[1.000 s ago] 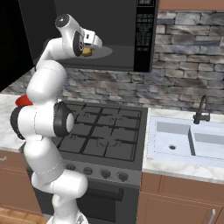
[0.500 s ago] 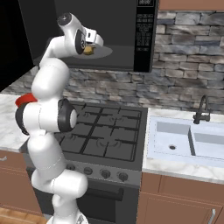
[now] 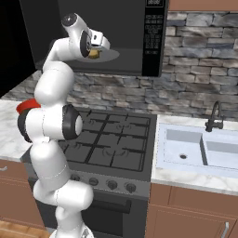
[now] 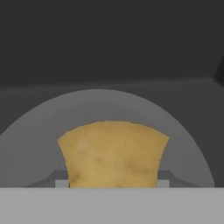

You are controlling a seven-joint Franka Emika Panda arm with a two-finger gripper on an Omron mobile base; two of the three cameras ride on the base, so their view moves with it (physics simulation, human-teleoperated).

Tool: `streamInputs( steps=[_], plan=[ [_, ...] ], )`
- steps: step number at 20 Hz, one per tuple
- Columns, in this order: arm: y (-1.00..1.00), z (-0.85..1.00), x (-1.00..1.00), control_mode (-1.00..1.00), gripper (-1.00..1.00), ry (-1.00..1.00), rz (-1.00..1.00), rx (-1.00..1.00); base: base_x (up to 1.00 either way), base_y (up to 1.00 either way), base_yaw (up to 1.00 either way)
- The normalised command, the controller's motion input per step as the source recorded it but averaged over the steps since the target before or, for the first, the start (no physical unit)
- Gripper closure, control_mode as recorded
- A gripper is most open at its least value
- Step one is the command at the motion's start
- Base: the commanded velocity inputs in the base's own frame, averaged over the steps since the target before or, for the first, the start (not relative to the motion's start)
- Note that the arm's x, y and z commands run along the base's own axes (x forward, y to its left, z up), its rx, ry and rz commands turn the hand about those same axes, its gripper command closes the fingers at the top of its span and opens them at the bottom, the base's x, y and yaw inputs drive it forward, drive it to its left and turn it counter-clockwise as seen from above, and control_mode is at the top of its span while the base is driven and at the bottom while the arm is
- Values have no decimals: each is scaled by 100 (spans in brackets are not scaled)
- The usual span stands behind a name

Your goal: Place the sponge inside the microwave to prepare for sanitizing.

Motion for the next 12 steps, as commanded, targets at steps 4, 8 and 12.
streamInputs(
  steps=[4,8,12],
  plan=[
    [0,-2,5,-100,100,0,0,0,0,0,0],
    [0,-4,8,-100,100,0,0,0,0,0,0],
    [0,-7,10,-100,-100,0,0,0,0,0,0]
  ],
)
